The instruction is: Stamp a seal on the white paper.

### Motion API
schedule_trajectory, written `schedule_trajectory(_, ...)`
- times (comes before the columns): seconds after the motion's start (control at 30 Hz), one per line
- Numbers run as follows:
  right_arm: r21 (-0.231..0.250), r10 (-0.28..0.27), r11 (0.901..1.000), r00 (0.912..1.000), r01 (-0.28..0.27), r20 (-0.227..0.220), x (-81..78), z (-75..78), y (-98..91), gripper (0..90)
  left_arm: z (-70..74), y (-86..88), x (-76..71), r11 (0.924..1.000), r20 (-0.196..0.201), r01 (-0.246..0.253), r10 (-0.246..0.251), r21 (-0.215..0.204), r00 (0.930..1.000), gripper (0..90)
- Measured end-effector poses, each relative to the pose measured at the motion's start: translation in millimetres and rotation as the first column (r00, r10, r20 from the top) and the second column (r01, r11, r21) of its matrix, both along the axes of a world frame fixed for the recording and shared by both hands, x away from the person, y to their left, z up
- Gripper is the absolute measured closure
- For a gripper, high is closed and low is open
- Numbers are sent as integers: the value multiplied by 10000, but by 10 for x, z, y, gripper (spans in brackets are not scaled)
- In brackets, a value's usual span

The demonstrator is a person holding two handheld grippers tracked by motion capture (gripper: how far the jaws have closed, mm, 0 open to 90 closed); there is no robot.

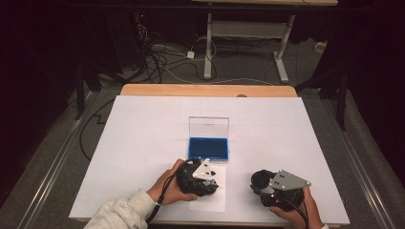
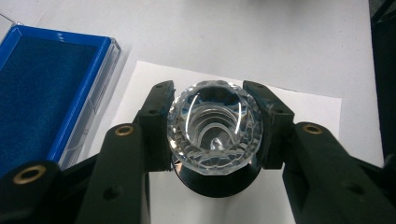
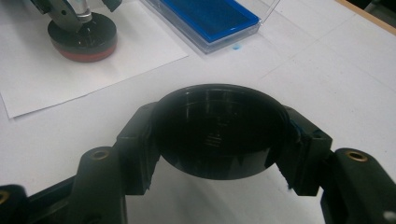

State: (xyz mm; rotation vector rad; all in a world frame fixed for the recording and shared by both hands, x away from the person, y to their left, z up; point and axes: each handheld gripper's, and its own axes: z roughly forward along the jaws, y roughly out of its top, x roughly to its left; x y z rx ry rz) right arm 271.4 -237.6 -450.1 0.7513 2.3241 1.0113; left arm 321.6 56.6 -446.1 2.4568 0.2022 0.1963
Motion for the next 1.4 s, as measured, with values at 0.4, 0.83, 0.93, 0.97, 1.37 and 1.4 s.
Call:
schedule_trajectory(0.4,29,-34,10000,10000,34,20,3,5,-12,385,-1,-5,-9,10000,14,-27,27,27,10000,545)
schedule_trajectory(0.83,-2,-16,10000,10000,16,-7,3,-5,-8,385,-4,2,-19,10000,59,-48,47,38,10000,545)
schedule_trajectory(0.93,-6,0,10000,10000,0,-4,6,-6,-12,385,-2,-5,-21,10000,71,-54,53,74,10000,545)
schedule_trajectory(0.97,-10,6,10000,10000,-6,-4,6,-6,-12,385,-1,-7,-18,9999,54,-66,66,80,10000,545)
schedule_trajectory(1.37,-74,43,10000,10000,-44,-65,13,-20,16,385,-6,-6,-9,9999,-49,-108,108,27,9999,544)
schedule_trajectory(1.4,-91,48,9999,10000,-48,-61,12,-18,13,385,-4,1,0,10000,-97,-82,82,25,9999,544)
